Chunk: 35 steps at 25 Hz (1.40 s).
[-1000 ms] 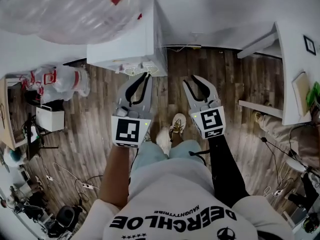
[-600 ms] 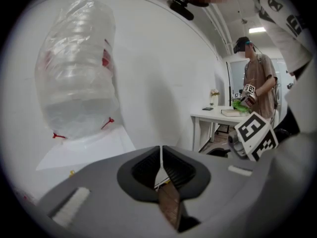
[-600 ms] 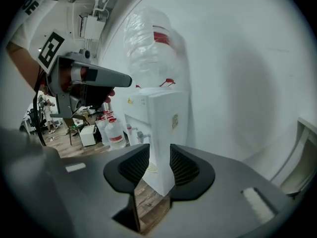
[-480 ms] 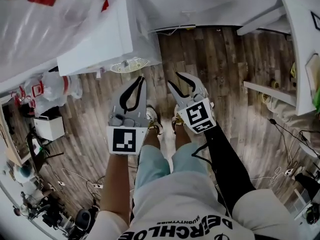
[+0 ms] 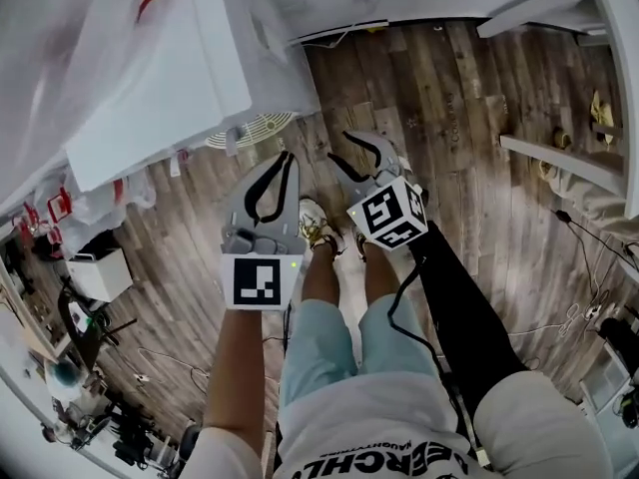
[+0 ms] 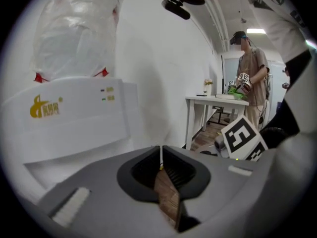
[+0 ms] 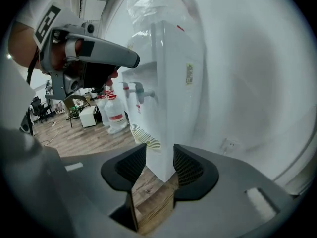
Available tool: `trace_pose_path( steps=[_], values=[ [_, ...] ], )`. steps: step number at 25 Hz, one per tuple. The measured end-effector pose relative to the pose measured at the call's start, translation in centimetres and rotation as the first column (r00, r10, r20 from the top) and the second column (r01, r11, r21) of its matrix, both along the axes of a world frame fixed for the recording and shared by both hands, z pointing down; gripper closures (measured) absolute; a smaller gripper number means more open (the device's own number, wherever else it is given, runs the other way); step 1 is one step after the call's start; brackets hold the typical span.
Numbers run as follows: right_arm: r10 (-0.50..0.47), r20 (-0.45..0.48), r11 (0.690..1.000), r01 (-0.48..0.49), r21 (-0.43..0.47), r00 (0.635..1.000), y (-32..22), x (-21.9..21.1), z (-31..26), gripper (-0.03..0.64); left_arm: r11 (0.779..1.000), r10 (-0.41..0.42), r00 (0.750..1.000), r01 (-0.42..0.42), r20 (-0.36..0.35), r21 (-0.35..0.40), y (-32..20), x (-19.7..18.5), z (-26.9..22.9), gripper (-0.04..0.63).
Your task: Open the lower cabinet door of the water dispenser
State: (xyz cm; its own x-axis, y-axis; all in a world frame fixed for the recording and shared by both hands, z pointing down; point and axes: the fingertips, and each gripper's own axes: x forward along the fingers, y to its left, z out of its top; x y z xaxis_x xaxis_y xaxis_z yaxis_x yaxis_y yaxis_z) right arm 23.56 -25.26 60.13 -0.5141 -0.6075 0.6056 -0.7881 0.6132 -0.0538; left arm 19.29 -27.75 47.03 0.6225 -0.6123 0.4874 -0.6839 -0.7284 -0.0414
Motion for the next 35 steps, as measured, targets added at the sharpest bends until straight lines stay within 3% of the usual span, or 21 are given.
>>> trace_pose_path(
  steps=[6,13,17,21,35],
  values=[
    [-0.017,-0.040,1.000,0.016,-0.025,0.999,-2.2,-1.4,4.2,0.457,0.999,-0.017,0.999,0.015,-0.032,-0.040,-1.2,-1.1,3.2,0.541],
    [-0.123,-0.129,0.992,0.123,-0.012,0.984,-4.0,-2.7,9.4,0.456,0.997,-0.031,0.999,0.029,-0.024,-0.070,-0.9,-2.2,6.7,0.541],
    [-0.185,-0.133,0.982,0.179,-0.059,0.974,-3.9,-3.5,12.2,0.443,0.995,-0.019,1.000,0.018,-0.016,-0.099,-0.6,-2.4,8.7,0.541],
    [-0.249,-0.139,0.966,0.236,-0.107,0.958,-4.4,-4.5,14.7,0.371,0.994,-0.025,0.999,0.022,-0.020,-0.109,-1.0,-2.8,9.5,0.541],
    [-0.353,-0.219,0.931,0.319,-0.179,0.909,-7.2,-5.7,20.1,0.370,0.991,0.005,1.000,-0.007,-0.015,-0.132,-1.8,-3.6,11.8,0.541]
  ],
)
